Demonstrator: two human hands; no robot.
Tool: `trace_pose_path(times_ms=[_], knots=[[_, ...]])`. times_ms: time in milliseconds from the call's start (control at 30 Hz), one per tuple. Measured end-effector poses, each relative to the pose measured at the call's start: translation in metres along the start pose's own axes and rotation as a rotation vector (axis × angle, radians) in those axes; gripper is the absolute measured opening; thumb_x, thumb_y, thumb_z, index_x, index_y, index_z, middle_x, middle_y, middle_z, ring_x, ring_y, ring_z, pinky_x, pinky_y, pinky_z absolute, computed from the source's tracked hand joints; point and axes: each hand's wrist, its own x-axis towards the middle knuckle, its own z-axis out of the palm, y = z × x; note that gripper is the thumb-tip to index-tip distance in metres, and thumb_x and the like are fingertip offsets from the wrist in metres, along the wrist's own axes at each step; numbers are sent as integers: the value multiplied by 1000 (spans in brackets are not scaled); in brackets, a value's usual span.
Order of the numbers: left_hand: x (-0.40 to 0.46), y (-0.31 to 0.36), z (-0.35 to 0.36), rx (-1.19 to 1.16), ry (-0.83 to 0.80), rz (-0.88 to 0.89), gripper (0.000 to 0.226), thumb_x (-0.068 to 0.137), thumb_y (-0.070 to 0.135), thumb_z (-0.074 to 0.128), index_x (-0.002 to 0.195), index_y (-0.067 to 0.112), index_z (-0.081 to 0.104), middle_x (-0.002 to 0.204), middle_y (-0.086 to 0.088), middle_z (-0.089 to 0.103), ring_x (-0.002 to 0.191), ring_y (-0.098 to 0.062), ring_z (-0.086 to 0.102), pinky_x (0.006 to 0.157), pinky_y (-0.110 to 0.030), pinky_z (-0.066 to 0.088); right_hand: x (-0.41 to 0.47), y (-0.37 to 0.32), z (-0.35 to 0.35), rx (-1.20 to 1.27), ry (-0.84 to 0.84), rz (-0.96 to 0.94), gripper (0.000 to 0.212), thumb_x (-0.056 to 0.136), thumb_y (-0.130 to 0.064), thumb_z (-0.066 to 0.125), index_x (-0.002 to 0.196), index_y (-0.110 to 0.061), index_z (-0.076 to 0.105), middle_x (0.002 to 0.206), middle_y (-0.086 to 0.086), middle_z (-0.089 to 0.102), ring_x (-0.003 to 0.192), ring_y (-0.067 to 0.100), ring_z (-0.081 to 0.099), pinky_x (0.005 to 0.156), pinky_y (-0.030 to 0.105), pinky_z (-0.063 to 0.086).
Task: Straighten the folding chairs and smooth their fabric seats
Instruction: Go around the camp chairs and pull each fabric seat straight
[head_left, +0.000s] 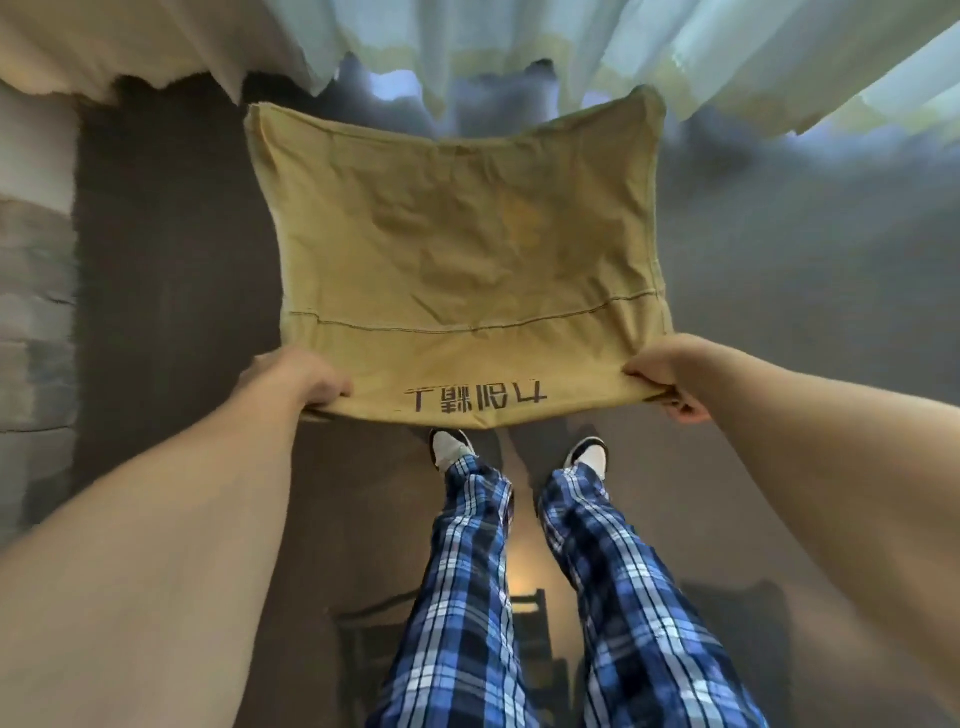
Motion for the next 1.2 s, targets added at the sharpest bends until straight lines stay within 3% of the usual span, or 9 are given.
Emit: trace_pose_path(times_ms=[167, 267, 367, 567, 900, 1000, 1100, 1167, 1200], knots=[[-47, 48, -24, 25, 123, 95, 79, 68, 52, 80, 129, 9, 57, 129, -16, 58, 114, -37, 58, 94, -42, 51, -1, 45, -33, 181, 105, -62, 21, 89, -22, 66, 81, -10, 50, 63, 9, 52, 46, 18, 42, 42, 20, 34], [-91, 103, -29, 129, 221, 215, 75, 73, 48, 79, 131, 7, 54, 129, -18, 57, 117, -38, 55, 89, -42, 49, -2, 108, -51, 312, 128, -36, 21, 90, -22, 66, 81, -8, 52, 64, 9, 54, 50, 21, 46, 45, 26, 37], [-143, 156, -9, 219, 263, 338, 75, 71, 47, 80, 130, 8, 55, 130, -17, 58, 119, -37, 55, 92, -41, 48, 6, 190, -53, 439, 149, 56, 22, 90, -23, 65, 98, -3, 59, 69, 11, 57, 56, 24, 53, 48, 28, 40], [-271, 262, 41, 347, 311, 623, 69, 64, 44, 80, 120, 10, 59, 119, -15, 62, 110, -36, 60, 94, -42, 52, 6, 353, -65, 847, 174, 212, 35, 87, -24, 68, 114, -4, 61, 103, 12, 64, 75, 23, 62, 50, 28, 46], [-531, 419, 189, 618, 436, 1050, 52, 66, 37, 84, 102, 10, 56, 83, -8, 58, 86, -31, 62, 80, -38, 56, -34, 624, -91, 1278, 351, 452, 24, 88, -12, 54, 108, -4, 64, 90, 10, 62, 64, 20, 59, 43, 24, 40], [-596, 460, 236, 716, 463, 1156, 53, 69, 40, 82, 103, 10, 55, 88, -9, 56, 85, -30, 56, 74, -36, 49, -41, 687, -95, 1342, 393, 533, 26, 89, -10, 50, 110, -1, 63, 86, 10, 58, 61, 20, 55, 42, 25, 39], [-656, 498, 285, 821, 448, 1258, 48, 71, 39, 78, 102, 10, 57, 91, -11, 60, 87, -31, 61, 83, -40, 54, -44, 743, -103, 1396, 413, 619, 28, 92, -9, 48, 114, 2, 60, 91, 13, 60, 74, 26, 61, 61, 33, 56], [-698, 526, 323, 906, 451, 1360, 34, 77, 36, 74, 93, 14, 53, 86, -10, 58, 91, -33, 63, 86, -43, 56, -39, 783, -110, 1441, 435, 698, 30, 90, -8, 49, 116, 3, 60, 103, 16, 61, 94, 33, 63, 82, 40, 58], [-716, 537, 338, 957, 471, 1399, 33, 80, 35, 72, 92, 16, 48, 84, -8, 56, 92, -33, 62, 86, -42, 56, -36, 798, -114, 1457, 446, 719, 28, 90, -7, 49, 113, 3, 60, 102, 16, 59, 95, 34, 63, 83, 39, 57]])
